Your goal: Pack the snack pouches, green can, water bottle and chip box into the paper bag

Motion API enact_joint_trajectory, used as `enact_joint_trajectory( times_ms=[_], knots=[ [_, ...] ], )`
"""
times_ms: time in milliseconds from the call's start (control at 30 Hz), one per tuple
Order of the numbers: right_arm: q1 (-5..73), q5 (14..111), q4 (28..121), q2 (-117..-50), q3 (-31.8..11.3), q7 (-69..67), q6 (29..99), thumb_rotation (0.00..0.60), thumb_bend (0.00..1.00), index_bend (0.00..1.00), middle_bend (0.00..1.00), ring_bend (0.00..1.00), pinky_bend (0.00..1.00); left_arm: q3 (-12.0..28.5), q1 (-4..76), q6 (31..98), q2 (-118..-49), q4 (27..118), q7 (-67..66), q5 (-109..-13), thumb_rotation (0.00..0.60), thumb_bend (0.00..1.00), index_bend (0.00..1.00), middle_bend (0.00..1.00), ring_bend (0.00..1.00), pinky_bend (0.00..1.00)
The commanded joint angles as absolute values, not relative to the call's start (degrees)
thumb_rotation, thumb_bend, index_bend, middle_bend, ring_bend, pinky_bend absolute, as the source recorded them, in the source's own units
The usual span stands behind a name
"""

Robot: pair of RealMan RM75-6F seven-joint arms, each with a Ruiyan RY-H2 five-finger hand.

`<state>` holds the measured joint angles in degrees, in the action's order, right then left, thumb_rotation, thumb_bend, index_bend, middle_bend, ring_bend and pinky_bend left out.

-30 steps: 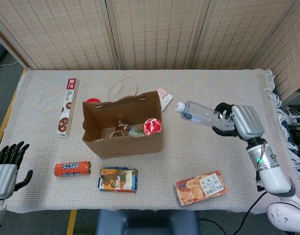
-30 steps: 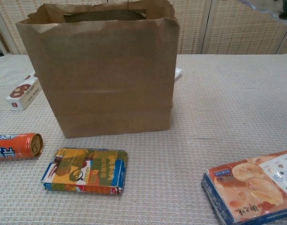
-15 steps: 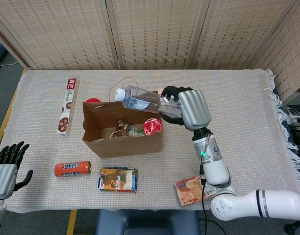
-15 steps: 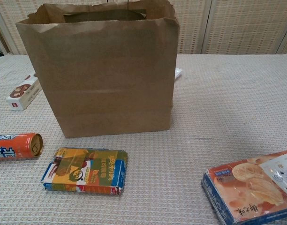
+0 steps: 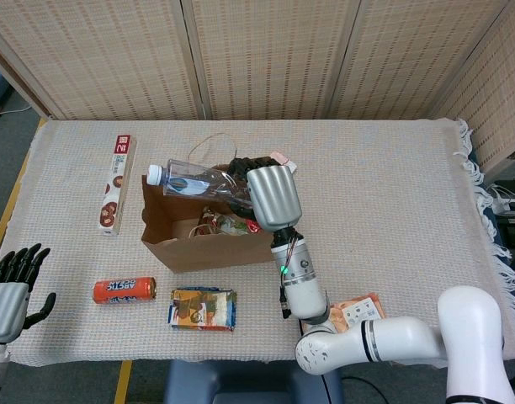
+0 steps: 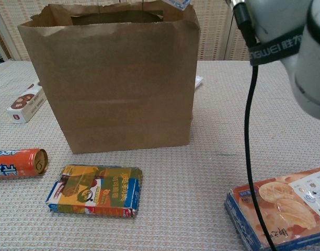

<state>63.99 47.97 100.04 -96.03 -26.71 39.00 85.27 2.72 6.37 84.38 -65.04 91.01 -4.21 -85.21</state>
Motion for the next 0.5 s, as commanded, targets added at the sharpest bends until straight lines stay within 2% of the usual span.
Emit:
enact_joint_trajectory(
  times_ms=[33, 167, 267, 333, 400, 500],
  knots=[
    [64.21, 47.42, 99.2, -96.73, -26.59, 39.41, 83.78, 0.6, 0.32, 0.56, 0.59, 0.53, 0.53, 2.71, 6.38, 84.36, -65.03, 91.01, -4.22, -85.2, 0.6, 0.39, 0.06, 0.0, 0.0, 0.0],
    [63.97, 44.84, 99.66, -97.03, -26.41, 41.04, 81.92, 0.6, 0.32, 0.46, 0.54, 0.43, 0.44, 2.71, 6.4, 84.33, -65.0, 91.04, -4.19, -85.2, 0.6, 0.39, 0.06, 0.0, 0.0, 0.0],
    [63.62, 43.0, 100.66, -96.6, -26.52, 41.79, 80.67, 0.6, 0.3, 0.17, 0.34, 0.21, 0.3, 2.7, 6.38, 84.35, -65.0, 91.05, -4.17, -85.19, 0.6, 0.39, 0.06, 0.0, 0.0, 0.0],
    [63.28, 42.46, 101.19, -96.25, -26.61, 41.84, 80.33, 0.6, 0.24, 0.02, 0.21, 0.11, 0.21, 2.7, 6.37, 84.36, -64.99, 91.05, -4.14, -85.2, 0.6, 0.39, 0.06, 0.0, 0.0, 0.0],
    [62.84, 41.87, 101.96, -95.67, -26.84, 42.14, 80.37, 0.6, 0.18, 0.0, 0.14, 0.04, 0.15, 2.7, 6.37, 84.37, -64.99, 91.05, -4.18, -85.21, 0.6, 0.39, 0.06, 0.0, 0.0, 0.0],
    [61.92, 41.76, 103.62, -94.57, -27.51, 41.48, 80.71, 0.6, 0.15, 0.0, 0.11, 0.02, 0.12, 2.71, 6.37, 84.38, -64.99, 91.08, -4.21, -85.19, 0.6, 0.39, 0.06, 0.0, 0.0, 0.0]
  ],
)
